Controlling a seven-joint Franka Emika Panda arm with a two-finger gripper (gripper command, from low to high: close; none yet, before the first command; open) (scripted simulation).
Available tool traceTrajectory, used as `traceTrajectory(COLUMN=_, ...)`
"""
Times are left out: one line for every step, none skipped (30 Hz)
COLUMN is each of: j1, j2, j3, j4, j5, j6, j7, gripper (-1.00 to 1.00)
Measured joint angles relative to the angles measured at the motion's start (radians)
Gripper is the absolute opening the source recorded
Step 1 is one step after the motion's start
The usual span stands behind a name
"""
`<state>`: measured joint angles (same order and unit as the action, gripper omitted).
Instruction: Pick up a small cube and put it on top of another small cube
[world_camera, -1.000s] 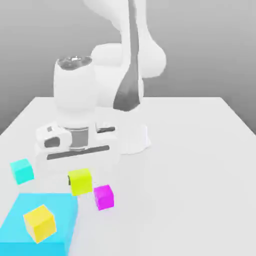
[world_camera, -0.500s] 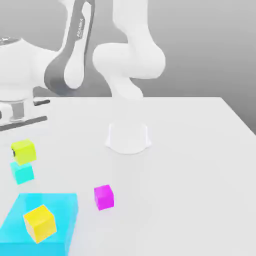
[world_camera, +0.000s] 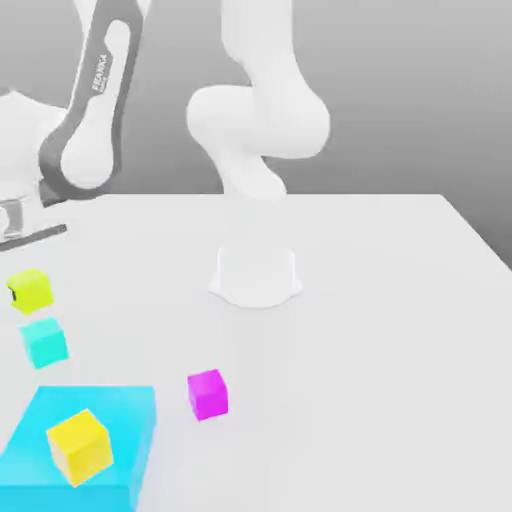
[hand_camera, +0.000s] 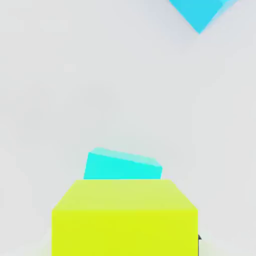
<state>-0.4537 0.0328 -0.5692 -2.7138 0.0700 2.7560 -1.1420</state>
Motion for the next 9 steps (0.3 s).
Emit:
traceTrajectory(j1=0.0, j2=0.015, j3=0.005, j4=0.001, j5=0.024, j6=0.011, j7=-0.017, gripper=-1.0)
traceTrajectory(j1=-0.002, j2=0.031, j3=0.013, j4=0.002, j5=0.048, j6=0.022, j7=-0.035, gripper=-1.0)
traceTrajectory(j1=-0.006, j2=0.047, j3=0.021, j4=0.002, j5=0.073, j6=0.033, j7=-0.053, gripper=-1.0)
traceTrajectory(j1=-0.011, j2=0.063, j3=0.033, j4=0.003, j5=0.098, j6=0.043, j7=-0.071, gripper=-1.0)
traceTrajectory(j1=-0.018, j2=0.08, j3=0.044, j4=0.004, j5=0.123, j6=0.054, j7=-0.089, gripper=-1.0)
traceTrajectory(j1=-0.025, j2=0.096, j3=0.057, j4=0.005, j5=0.147, j6=0.065, j7=-0.107, gripper=-1.0)
traceTrajectory(j1=-0.032, j2=0.113, j3=0.07, j4=0.006, j5=0.172, j6=0.075, j7=-0.124, gripper=-1.0)
traceTrajectory(j1=-0.038, j2=0.128, j3=0.082, j4=0.007, j5=0.192, j6=0.084, j7=-0.139, gripper=1.0)
traceTrajectory(j1=-0.038, j2=0.128, j3=0.082, j4=0.007, j5=0.192, j6=0.084, j7=-0.139, gripper=1.0)
